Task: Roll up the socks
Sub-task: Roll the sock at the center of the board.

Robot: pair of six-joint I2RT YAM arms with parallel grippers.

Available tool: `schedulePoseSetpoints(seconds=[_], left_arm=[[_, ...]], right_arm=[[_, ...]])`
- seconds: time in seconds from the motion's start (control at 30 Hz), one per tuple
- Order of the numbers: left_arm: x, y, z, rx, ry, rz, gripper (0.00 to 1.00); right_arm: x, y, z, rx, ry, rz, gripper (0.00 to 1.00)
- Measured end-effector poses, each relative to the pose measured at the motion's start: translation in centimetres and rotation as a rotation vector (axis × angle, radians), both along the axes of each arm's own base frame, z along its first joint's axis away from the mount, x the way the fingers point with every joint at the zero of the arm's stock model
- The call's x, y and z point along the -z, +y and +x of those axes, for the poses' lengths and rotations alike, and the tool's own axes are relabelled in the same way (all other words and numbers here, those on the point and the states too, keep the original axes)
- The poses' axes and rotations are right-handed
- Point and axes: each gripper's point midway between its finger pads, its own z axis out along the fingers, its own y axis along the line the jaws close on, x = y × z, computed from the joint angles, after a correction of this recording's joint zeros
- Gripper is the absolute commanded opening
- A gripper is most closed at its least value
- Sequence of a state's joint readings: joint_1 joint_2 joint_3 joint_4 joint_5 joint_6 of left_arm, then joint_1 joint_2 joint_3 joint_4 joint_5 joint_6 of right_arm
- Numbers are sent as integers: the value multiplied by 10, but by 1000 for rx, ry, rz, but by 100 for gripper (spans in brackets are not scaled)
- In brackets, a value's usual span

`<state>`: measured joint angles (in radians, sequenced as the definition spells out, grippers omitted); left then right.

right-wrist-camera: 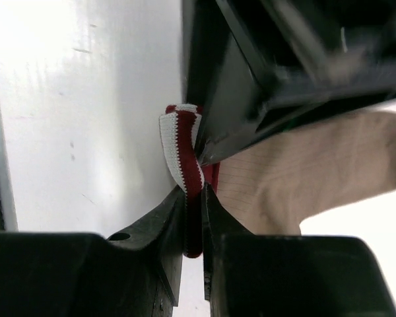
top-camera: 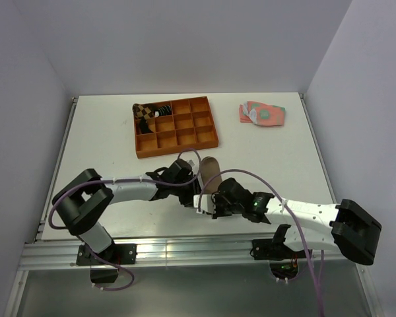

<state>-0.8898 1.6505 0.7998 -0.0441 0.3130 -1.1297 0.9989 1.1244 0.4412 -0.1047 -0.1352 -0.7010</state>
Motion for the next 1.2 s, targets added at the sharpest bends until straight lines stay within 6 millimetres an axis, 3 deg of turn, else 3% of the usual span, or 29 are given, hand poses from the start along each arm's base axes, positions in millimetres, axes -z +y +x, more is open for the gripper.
schedulePoseSetpoints(seconds=[0.13,0.3,0.43,0.63,0.73,1.0,1.2], left_arm=[[-16,-1,9,-73,-49,-59,40],[-29,-6,28,-138,-124,-97,41],[-30,-2,39,-186,-177,-88,41],[-36,3,51,-233,-271,-89,39],[-37,-1,55,-226,-321,-90,38],[-16,-13,55,-154,-412,-47,37],[-28,-27,58,-104,-528,-101,38]], right_arm=[[-3,-9,5,27,41,25,14],[6,-21,-4,30,139,7,13],[6,-30,-5,47,220,13,13],[3,-36,8,83,339,13,12],[7,-42,12,102,422,-2,11],[10,-56,16,151,635,-18,11],[15,-62,19,186,772,-38,12]])
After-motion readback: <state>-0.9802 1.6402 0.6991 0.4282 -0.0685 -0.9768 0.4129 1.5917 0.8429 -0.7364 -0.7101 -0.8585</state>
